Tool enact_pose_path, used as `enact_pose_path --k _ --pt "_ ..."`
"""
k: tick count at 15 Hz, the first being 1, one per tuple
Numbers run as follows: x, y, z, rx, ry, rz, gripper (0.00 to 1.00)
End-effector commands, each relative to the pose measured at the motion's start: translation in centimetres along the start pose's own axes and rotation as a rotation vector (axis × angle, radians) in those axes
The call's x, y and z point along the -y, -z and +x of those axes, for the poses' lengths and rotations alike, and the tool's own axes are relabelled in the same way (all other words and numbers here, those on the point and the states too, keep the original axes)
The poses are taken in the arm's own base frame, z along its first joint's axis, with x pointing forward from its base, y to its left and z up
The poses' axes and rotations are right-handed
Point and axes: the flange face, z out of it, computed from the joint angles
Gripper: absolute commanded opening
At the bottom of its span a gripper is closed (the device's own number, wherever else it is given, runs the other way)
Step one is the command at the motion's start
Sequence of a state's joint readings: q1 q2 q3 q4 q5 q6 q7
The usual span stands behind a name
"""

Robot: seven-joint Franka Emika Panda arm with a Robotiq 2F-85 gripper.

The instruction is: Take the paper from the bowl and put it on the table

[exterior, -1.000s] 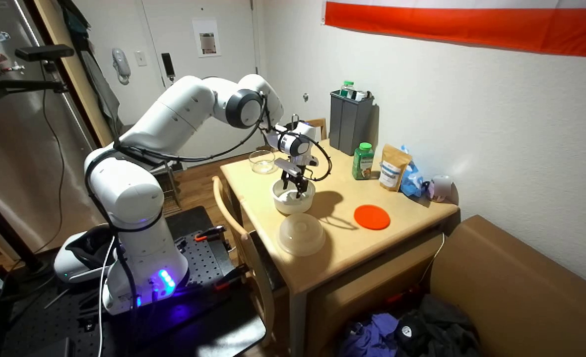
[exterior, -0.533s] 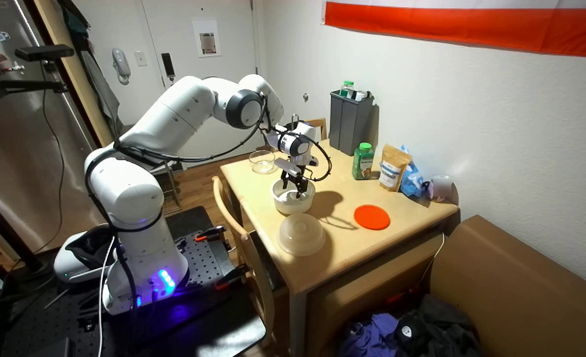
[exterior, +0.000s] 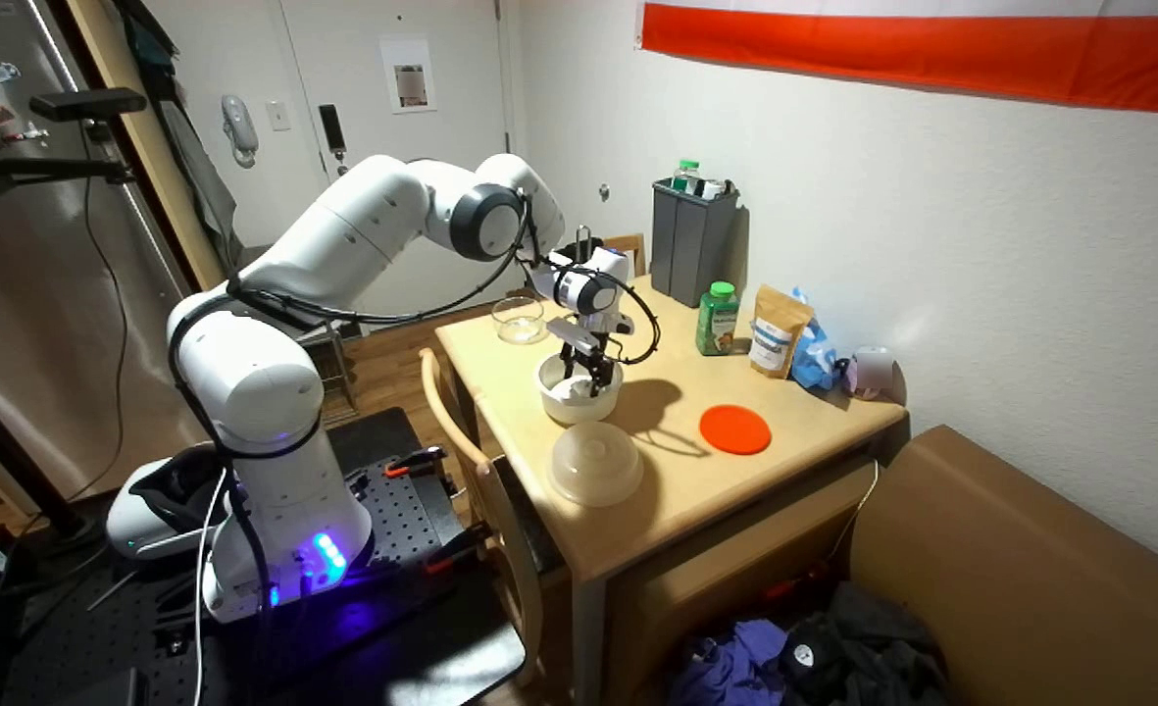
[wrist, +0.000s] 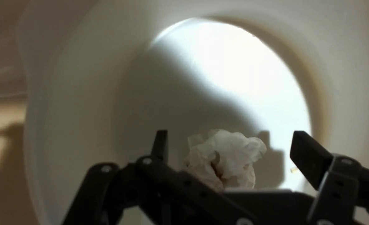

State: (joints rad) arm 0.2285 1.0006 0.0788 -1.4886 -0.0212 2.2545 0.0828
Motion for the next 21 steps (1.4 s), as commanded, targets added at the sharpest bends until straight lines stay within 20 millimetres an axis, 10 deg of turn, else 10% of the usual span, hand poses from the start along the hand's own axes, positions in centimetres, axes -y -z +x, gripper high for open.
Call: enact_pose_path --k 1,6,16,21 --pt "0.3 -0.3 0.7 0.009 -0.011 -0.007 1.0" --pt "-0.2 -0.2 1.6 0.016 -0.015 -0.008 0.95" --pt "-0.6 0.3 2.5 0.024 -0.029 -0.012 0.13" --pt "-0.2 2.2 2.0 -0.001 -0.04 -0.006 0.23"
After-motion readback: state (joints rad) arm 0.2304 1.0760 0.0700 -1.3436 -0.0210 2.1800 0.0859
